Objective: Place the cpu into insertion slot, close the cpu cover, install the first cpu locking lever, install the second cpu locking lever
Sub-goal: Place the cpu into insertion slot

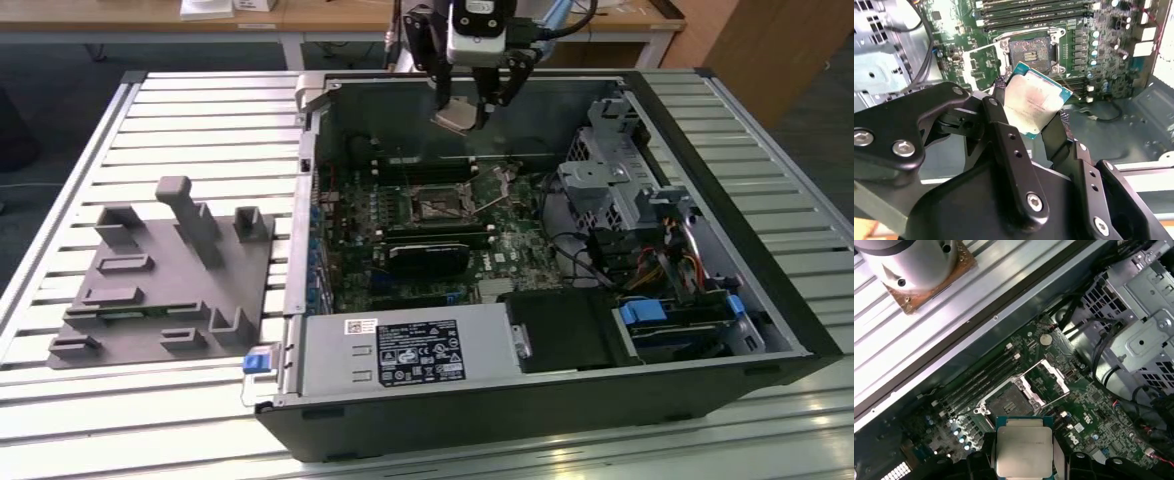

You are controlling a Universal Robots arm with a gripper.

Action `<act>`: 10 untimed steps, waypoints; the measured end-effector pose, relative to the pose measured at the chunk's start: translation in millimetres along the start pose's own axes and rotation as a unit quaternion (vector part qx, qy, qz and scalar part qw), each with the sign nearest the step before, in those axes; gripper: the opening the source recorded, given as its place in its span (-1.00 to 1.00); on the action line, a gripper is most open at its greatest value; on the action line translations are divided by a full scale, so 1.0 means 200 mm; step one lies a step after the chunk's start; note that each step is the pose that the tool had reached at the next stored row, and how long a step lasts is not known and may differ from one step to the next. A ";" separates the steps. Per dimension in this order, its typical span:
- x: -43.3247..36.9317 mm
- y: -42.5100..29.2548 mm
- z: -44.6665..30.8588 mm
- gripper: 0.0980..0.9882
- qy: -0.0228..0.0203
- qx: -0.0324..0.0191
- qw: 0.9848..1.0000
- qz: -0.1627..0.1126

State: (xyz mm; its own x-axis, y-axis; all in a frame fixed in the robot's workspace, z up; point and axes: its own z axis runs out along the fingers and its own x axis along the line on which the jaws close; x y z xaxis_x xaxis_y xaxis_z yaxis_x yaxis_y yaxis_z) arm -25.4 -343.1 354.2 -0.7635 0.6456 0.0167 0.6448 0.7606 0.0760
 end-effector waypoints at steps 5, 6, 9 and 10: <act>0.007 -0.006 0.005 0.00 -0.003 -0.001 0.999 0.033; 0.012 -0.009 0.006 0.00 -0.003 -0.001 0.999 0.037; 0.022 -0.015 0.008 0.00 -0.004 -0.001 0.999 0.049; 0.024 -0.016 0.010 0.00 -0.004 -0.001 0.998 0.055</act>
State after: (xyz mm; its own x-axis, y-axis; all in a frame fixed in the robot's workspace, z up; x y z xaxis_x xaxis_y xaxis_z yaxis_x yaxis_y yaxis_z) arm -30.9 -342.4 352.1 -0.6878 0.7257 0.0167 0.7246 0.6850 0.0760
